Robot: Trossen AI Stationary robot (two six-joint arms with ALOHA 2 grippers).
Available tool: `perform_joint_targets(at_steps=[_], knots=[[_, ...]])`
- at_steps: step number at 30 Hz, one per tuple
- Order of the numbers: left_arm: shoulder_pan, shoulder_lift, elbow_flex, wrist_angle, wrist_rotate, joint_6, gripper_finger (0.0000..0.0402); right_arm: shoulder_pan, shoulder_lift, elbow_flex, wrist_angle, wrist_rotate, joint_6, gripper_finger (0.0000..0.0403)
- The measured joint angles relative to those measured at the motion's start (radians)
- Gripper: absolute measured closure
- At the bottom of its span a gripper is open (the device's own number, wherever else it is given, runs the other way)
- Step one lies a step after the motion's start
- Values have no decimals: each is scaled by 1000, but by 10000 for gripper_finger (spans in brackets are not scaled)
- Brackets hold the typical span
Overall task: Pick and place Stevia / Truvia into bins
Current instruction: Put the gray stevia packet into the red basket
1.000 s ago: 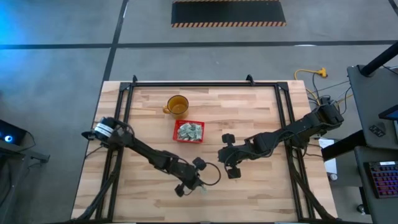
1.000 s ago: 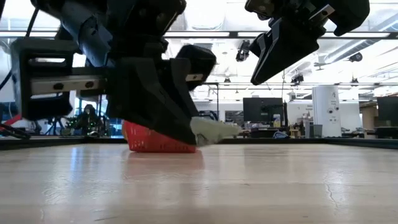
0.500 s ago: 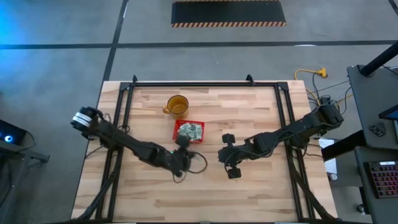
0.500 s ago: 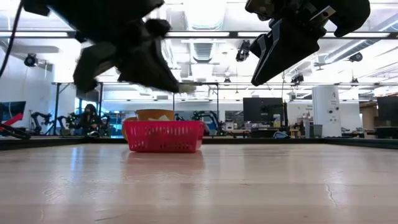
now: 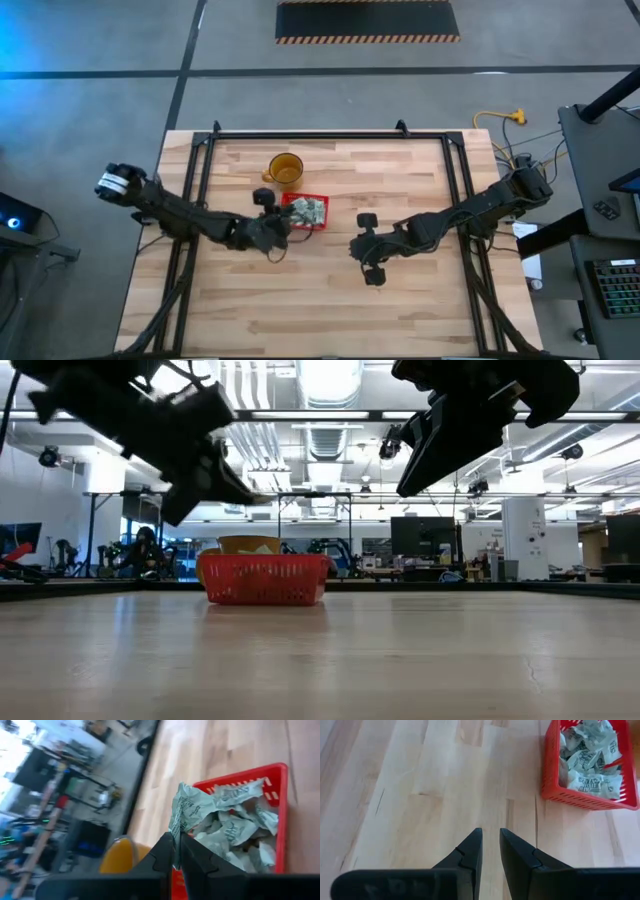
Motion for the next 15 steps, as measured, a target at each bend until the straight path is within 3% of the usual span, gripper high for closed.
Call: perform_joint_targets(at_steps=[10, 15], knots=[[185, 2, 28, 17, 390, -52, 393, 0, 0, 0, 3, 2, -8, 346], [205, 2, 24, 15, 438, -77, 393, 1, 0, 0, 4, 4, -8, 346]])
